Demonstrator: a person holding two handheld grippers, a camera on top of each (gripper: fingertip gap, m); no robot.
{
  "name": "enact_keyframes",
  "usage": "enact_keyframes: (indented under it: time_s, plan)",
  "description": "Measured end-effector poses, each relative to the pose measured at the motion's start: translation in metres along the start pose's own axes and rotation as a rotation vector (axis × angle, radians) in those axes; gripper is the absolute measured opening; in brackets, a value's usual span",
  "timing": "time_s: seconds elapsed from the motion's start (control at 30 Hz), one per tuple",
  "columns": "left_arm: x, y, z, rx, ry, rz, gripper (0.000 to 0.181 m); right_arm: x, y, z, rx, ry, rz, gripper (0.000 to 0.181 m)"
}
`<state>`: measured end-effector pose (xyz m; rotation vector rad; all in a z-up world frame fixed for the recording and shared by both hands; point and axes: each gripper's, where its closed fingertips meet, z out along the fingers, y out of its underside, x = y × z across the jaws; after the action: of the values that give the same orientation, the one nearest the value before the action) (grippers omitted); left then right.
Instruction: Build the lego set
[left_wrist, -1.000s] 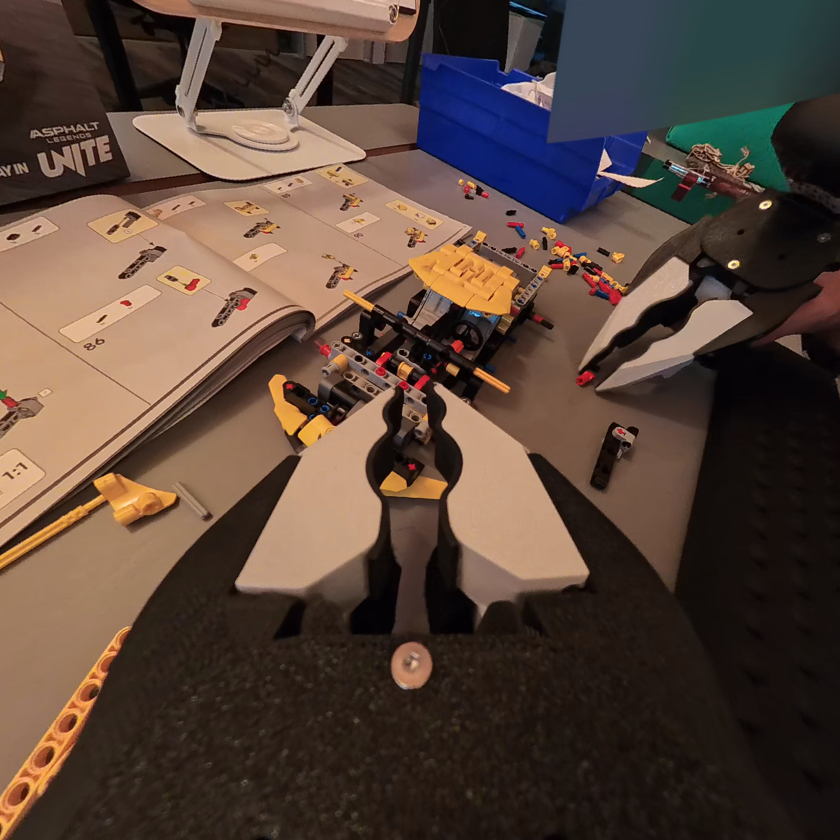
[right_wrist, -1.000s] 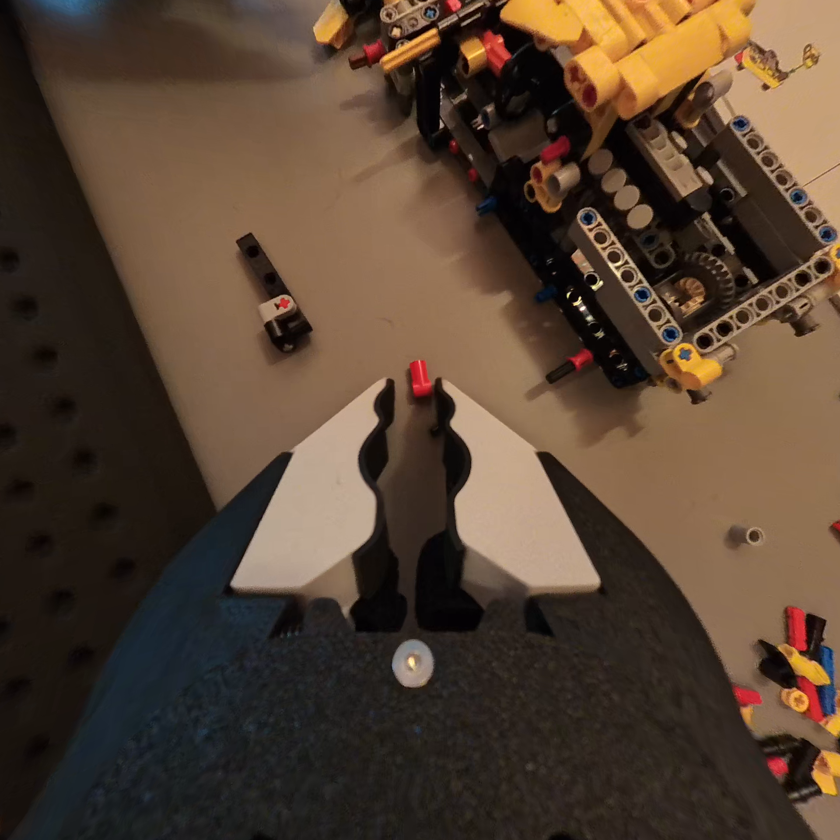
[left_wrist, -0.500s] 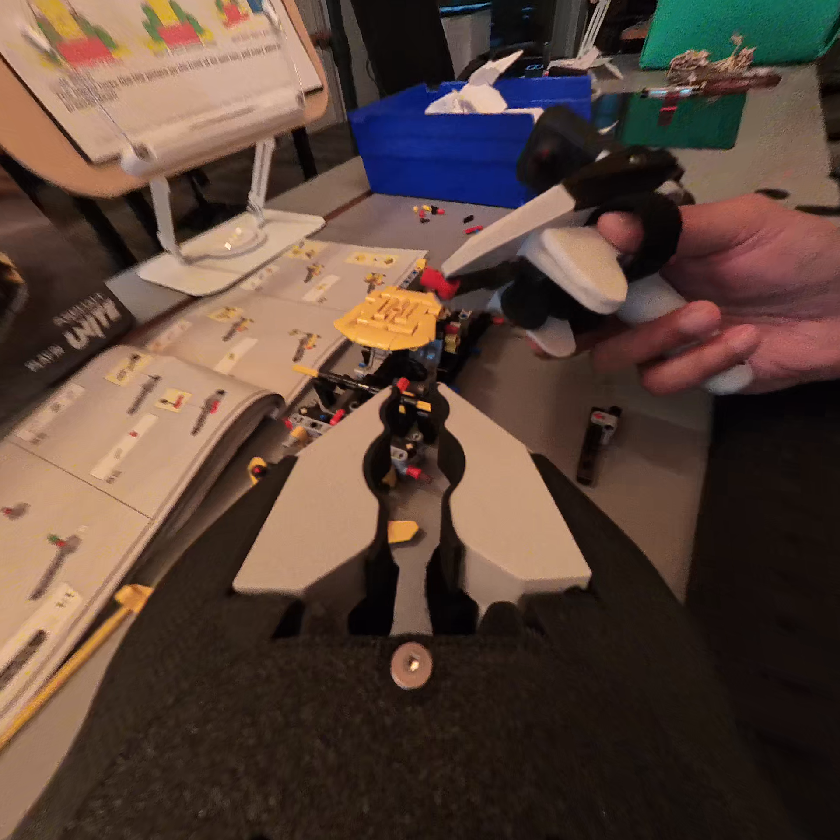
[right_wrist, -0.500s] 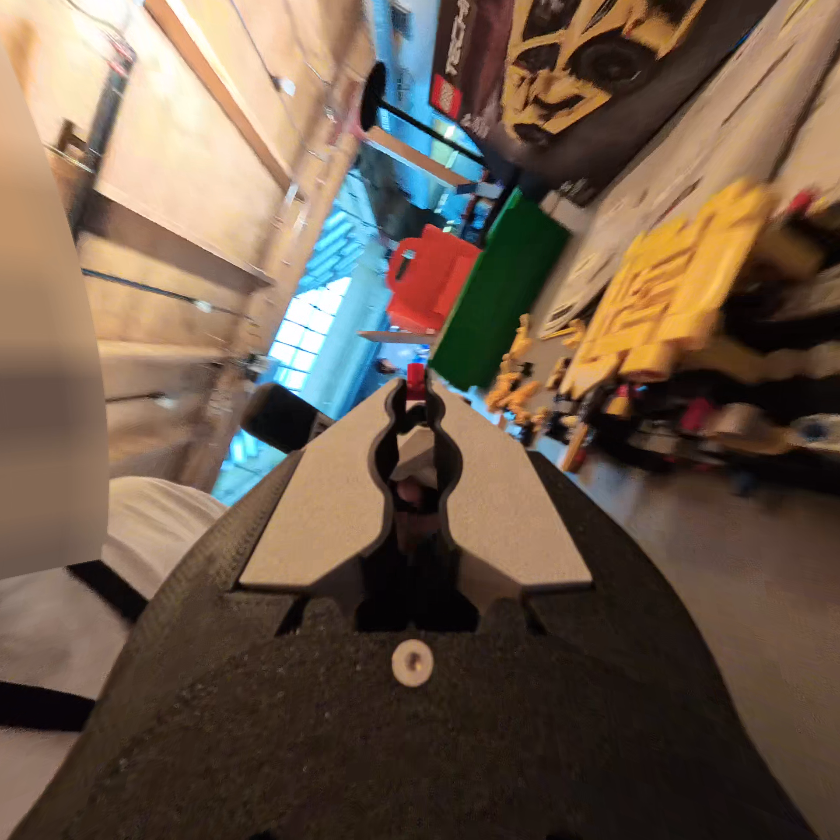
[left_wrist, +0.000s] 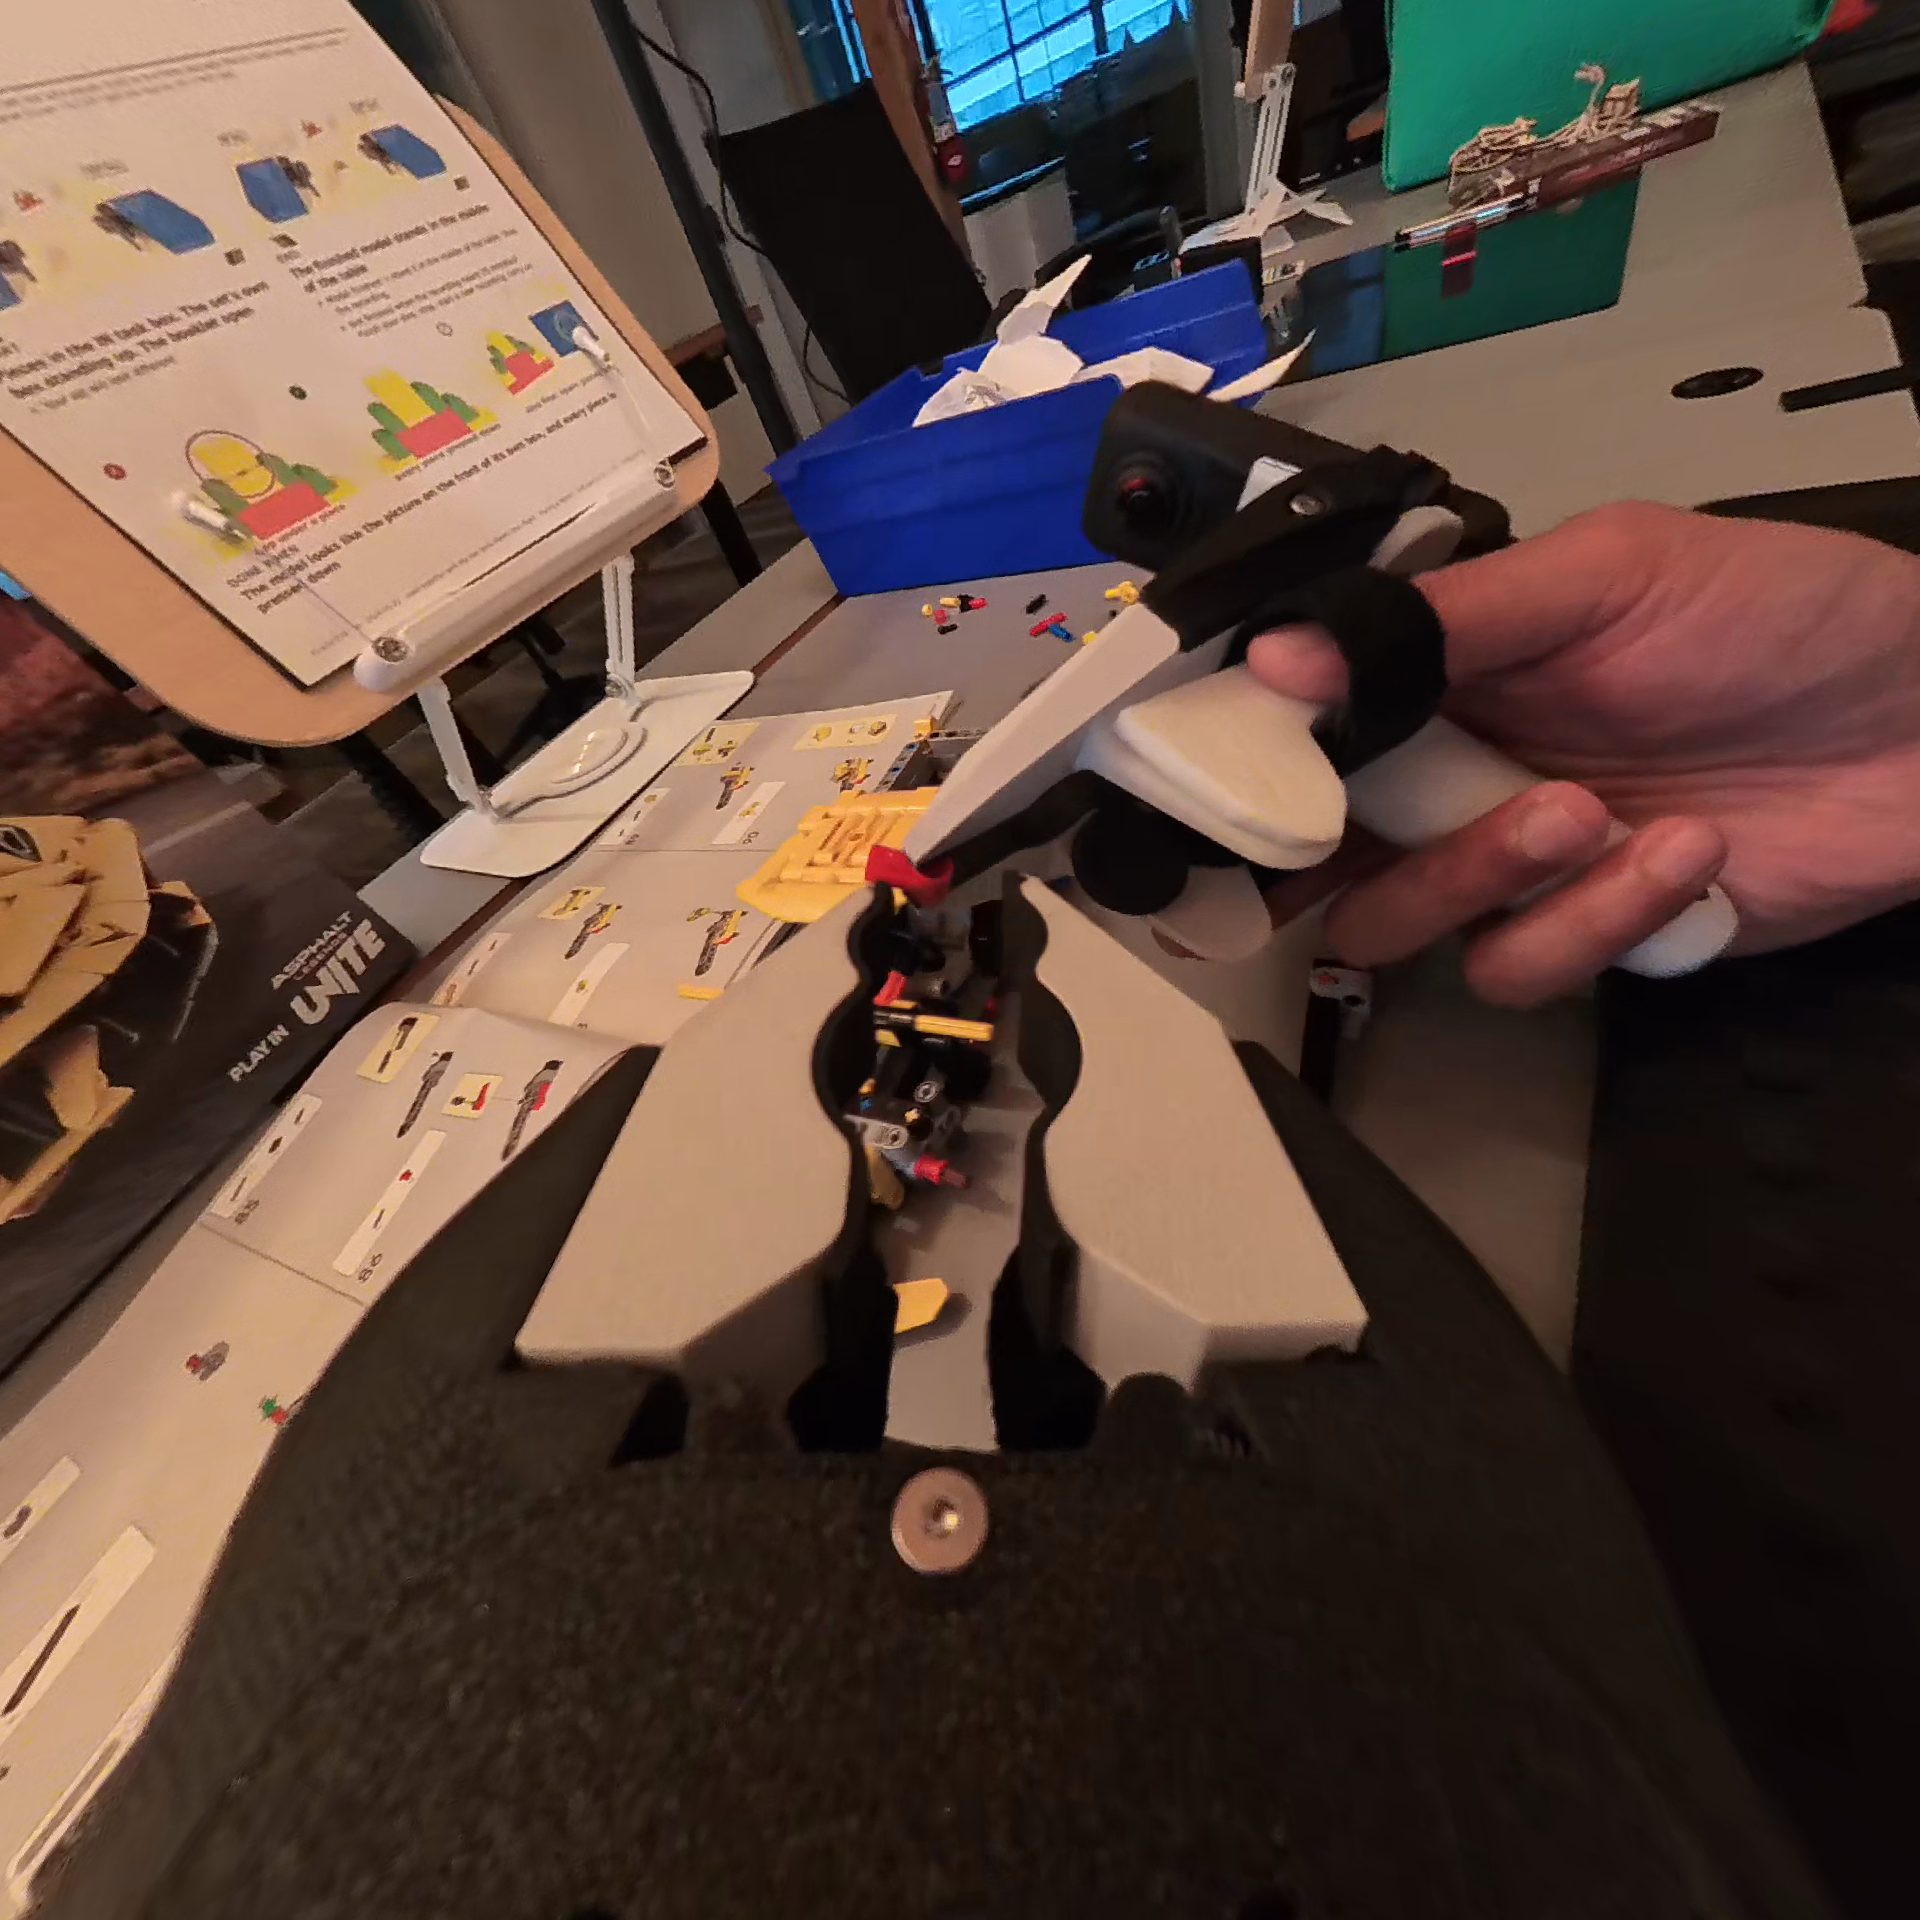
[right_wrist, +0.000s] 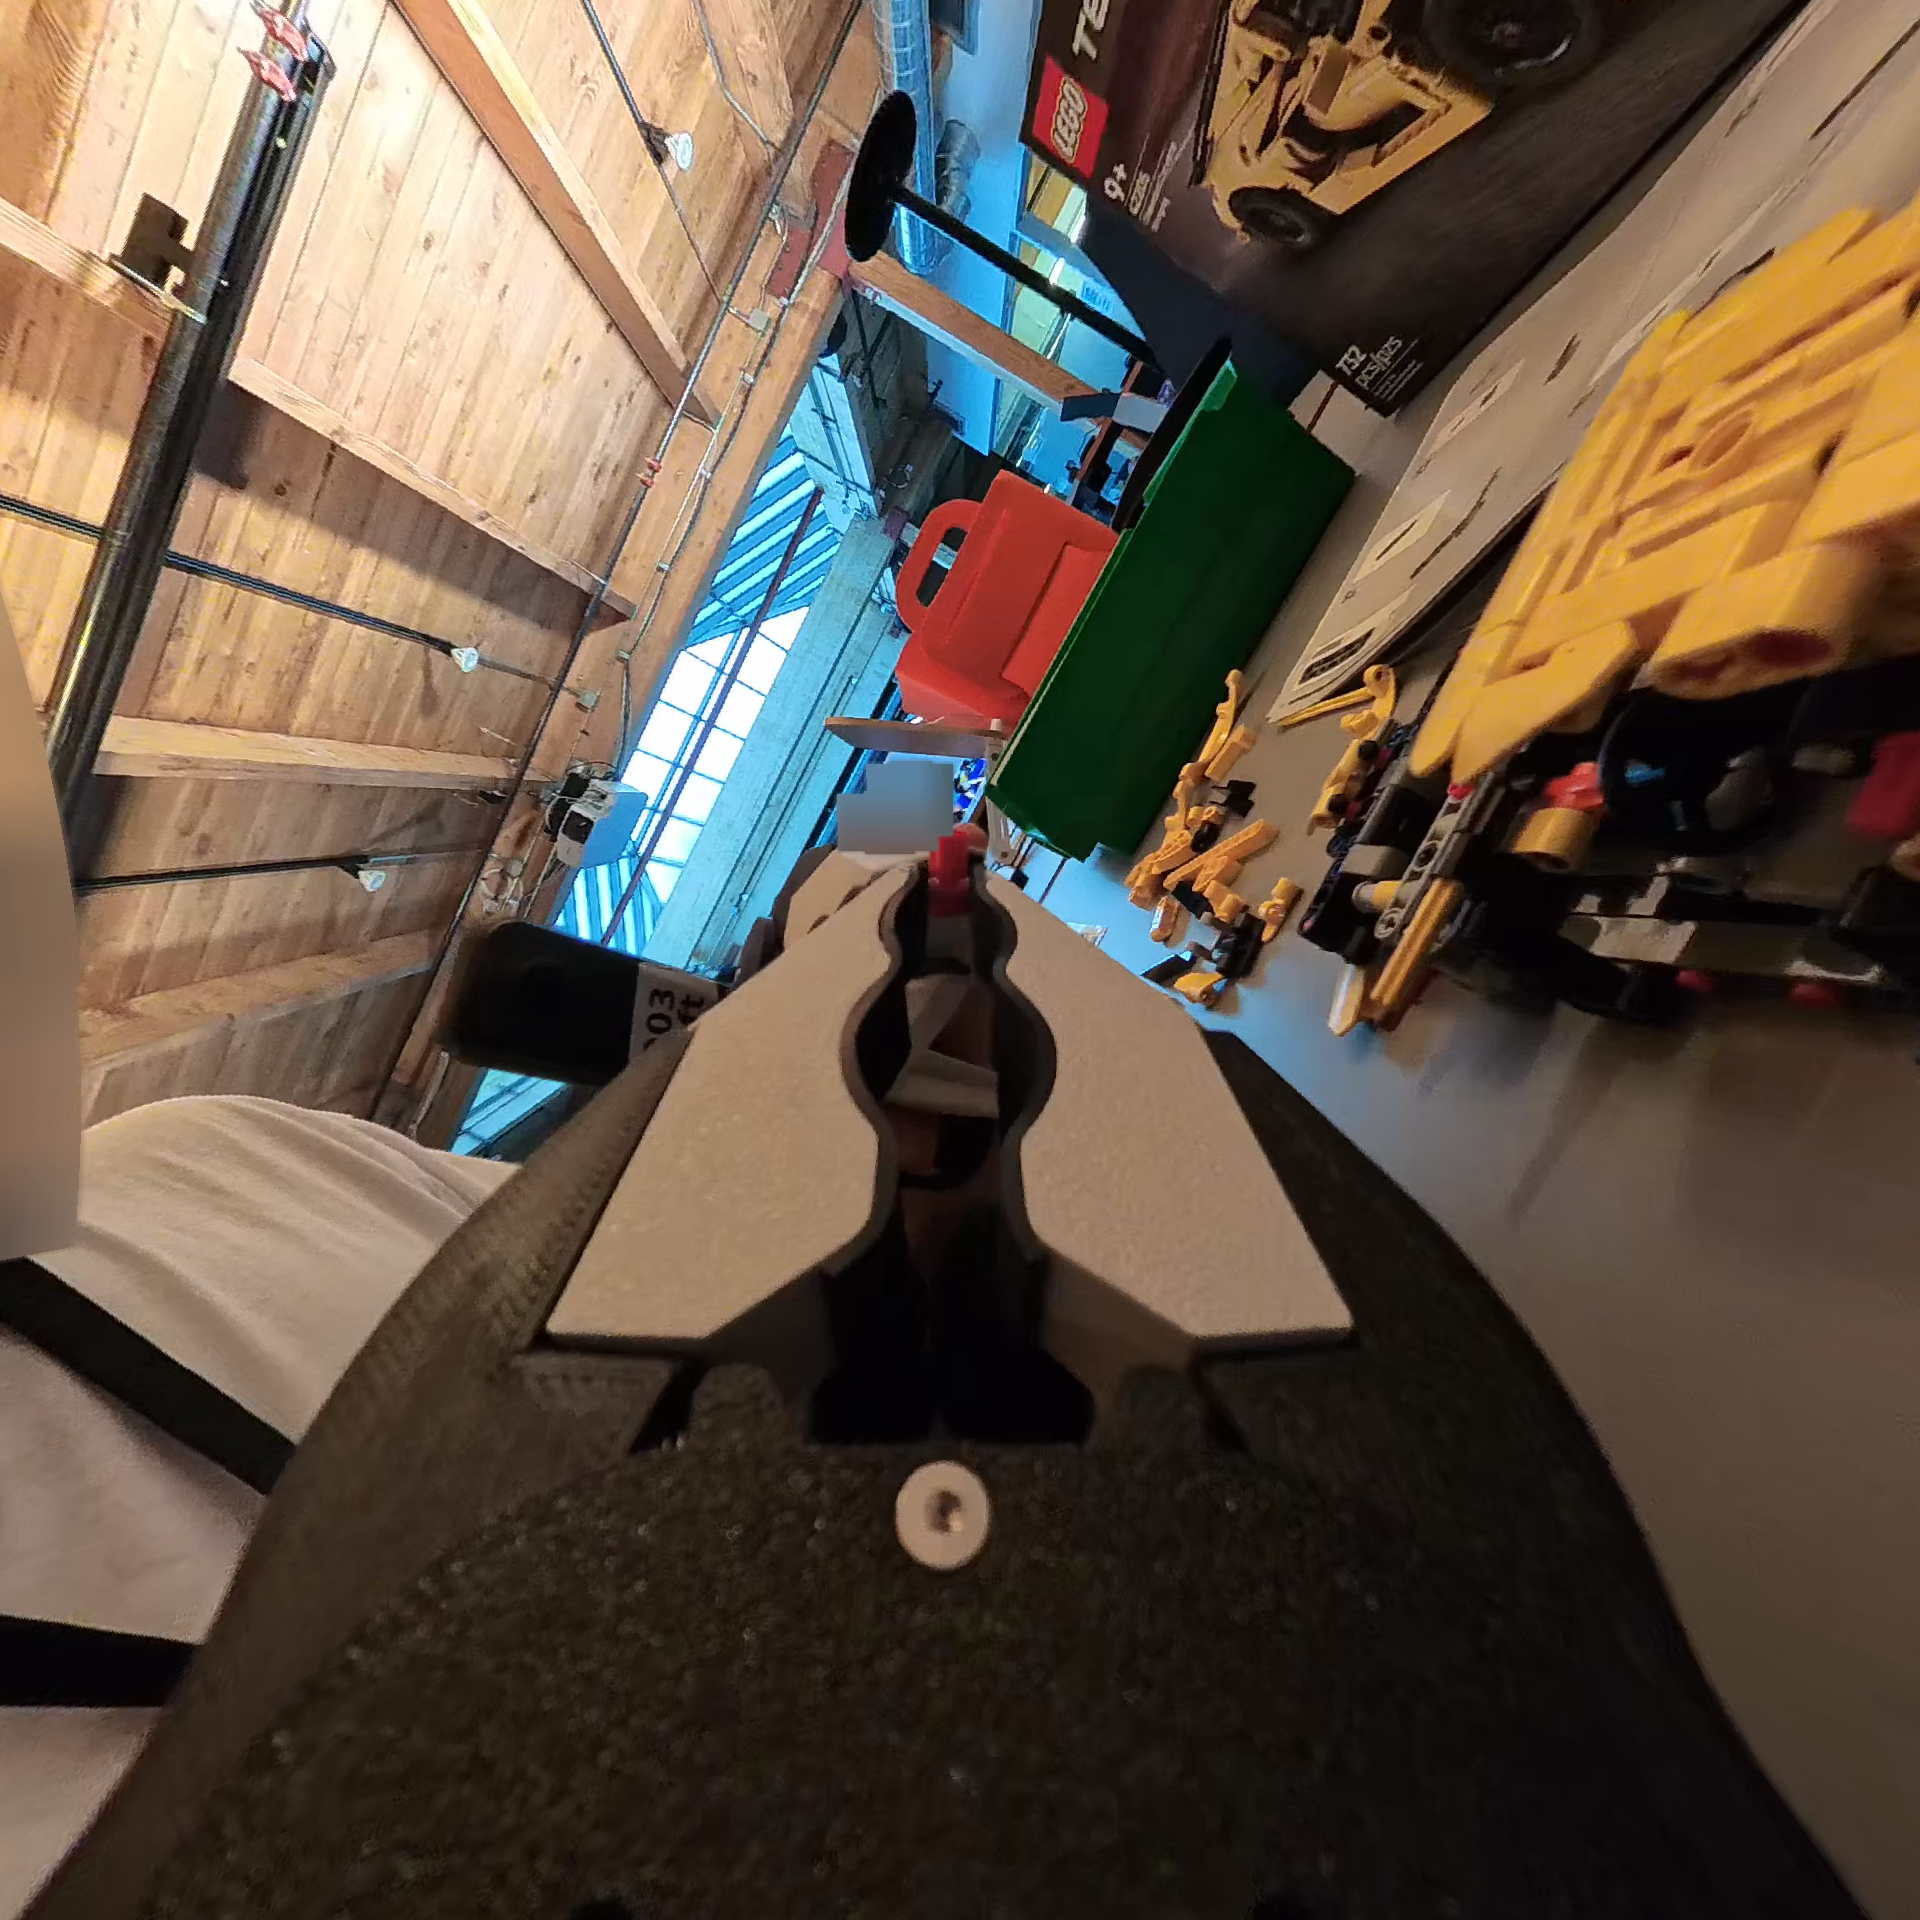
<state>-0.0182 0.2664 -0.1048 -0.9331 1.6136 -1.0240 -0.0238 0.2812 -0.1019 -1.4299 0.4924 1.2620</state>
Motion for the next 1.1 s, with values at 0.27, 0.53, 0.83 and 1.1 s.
enact_keyframes:
  time_s: [0.27, 0.53, 0.83, 1.1]
  plan:
    - [0.019, 0.002, 0.004, -0.006, 0.095, -0.001, 0.027, -0.001, 0.014, -0.006, -0.135, -0.068, 0.060, 0.007]
    - [0.016, -0.011, -0.007, 0.086, 0.149, -0.078, 0.011, -0.018, 0.019, -0.007, -0.173, -0.221, 0.170, 0.006]
    - [0.014, -0.008, -0.006, 0.068, 0.063, 0.065, 0.008, -0.011, 0.017, -0.008, -0.155, -0.212, 0.245, 0.006]
    - [0.010, -0.017, -0.013, 0.123, 0.152, -0.112, 0.007, -0.009, 0.010, -0.011, -0.128, -0.249, 0.341, 0.019]
